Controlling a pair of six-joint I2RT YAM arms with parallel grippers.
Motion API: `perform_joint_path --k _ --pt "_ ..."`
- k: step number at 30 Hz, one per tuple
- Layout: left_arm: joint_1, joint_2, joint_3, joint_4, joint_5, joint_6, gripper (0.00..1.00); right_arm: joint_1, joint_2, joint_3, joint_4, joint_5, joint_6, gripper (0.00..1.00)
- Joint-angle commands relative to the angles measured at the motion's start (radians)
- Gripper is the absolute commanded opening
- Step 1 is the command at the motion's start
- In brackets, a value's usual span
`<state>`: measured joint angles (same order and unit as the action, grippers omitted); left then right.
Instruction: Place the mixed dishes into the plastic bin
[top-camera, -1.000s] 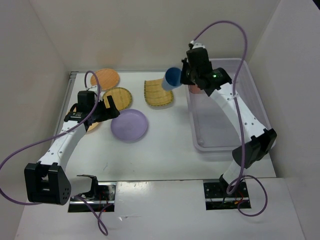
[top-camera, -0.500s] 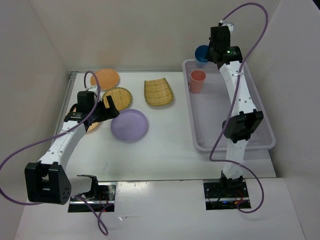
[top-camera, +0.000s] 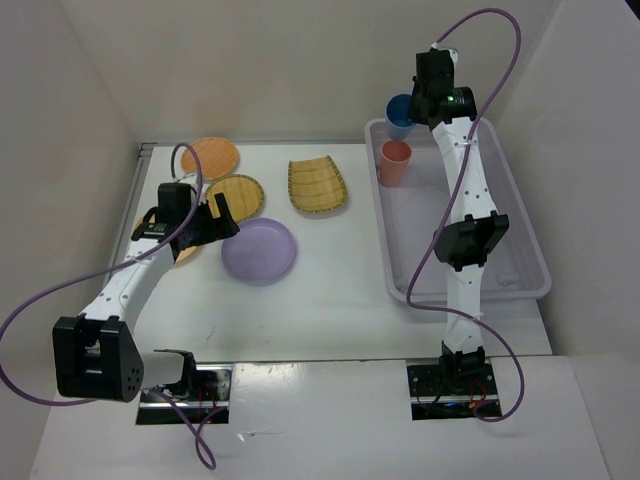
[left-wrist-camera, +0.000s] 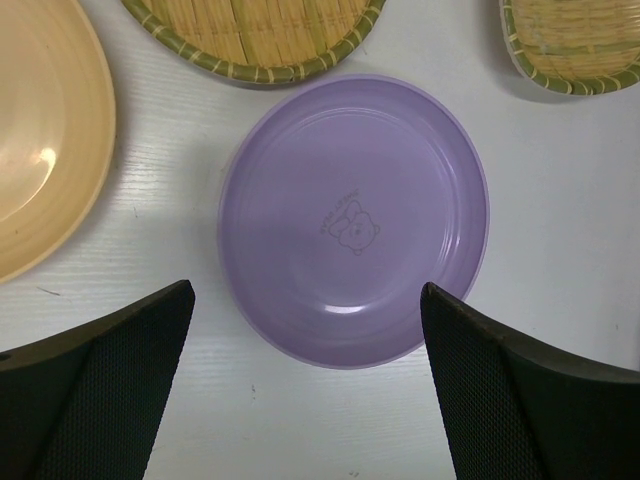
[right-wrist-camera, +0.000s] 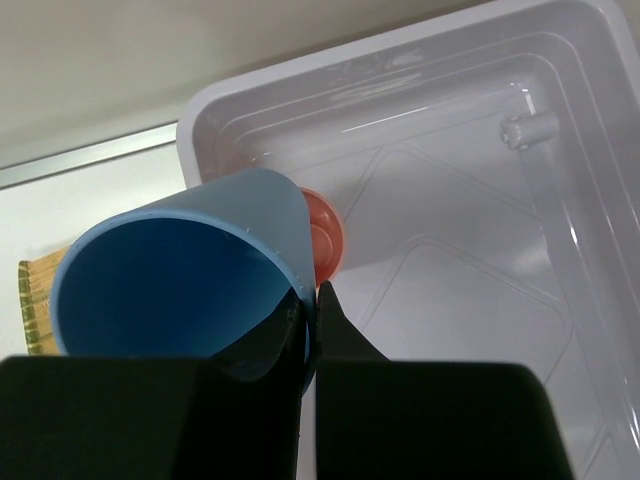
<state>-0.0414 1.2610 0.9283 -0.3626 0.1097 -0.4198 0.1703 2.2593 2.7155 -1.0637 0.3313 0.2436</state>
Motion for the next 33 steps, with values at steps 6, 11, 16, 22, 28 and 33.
perform_joint_path --k 6,11,16,22,28,33 --pt "0.006 0.02 0.007 0.021 0.007 0.015 1.0 -0.006 0.016 0.0 -0.021 0.014 -0.003 0.0" --pt "0.006 0.02 0.007 0.021 0.007 0.015 1.0 -0.006 0.026 0.0 -0.012 0.014 -0.003 0.01" --pt "0.015 0.02 0.007 0.021 0.007 0.024 1.0 -0.006 0.049 0.0 -0.012 0.014 -0.003 0.02" --pt "0.015 0.02 0.007 0.021 0.007 0.024 1.0 -0.006 0.077 0.0 -0.021 0.032 -0.003 0.03" --pt "0.015 0.02 0.017 0.021 0.007 0.024 1.0 -0.006 0.086 0.0 -0.03 0.041 -0.003 0.03" --pt "0.025 0.02 0.017 0.021 0.007 0.024 1.0 -0.006 0.117 0.004 -0.048 0.041 -0.003 0.03"
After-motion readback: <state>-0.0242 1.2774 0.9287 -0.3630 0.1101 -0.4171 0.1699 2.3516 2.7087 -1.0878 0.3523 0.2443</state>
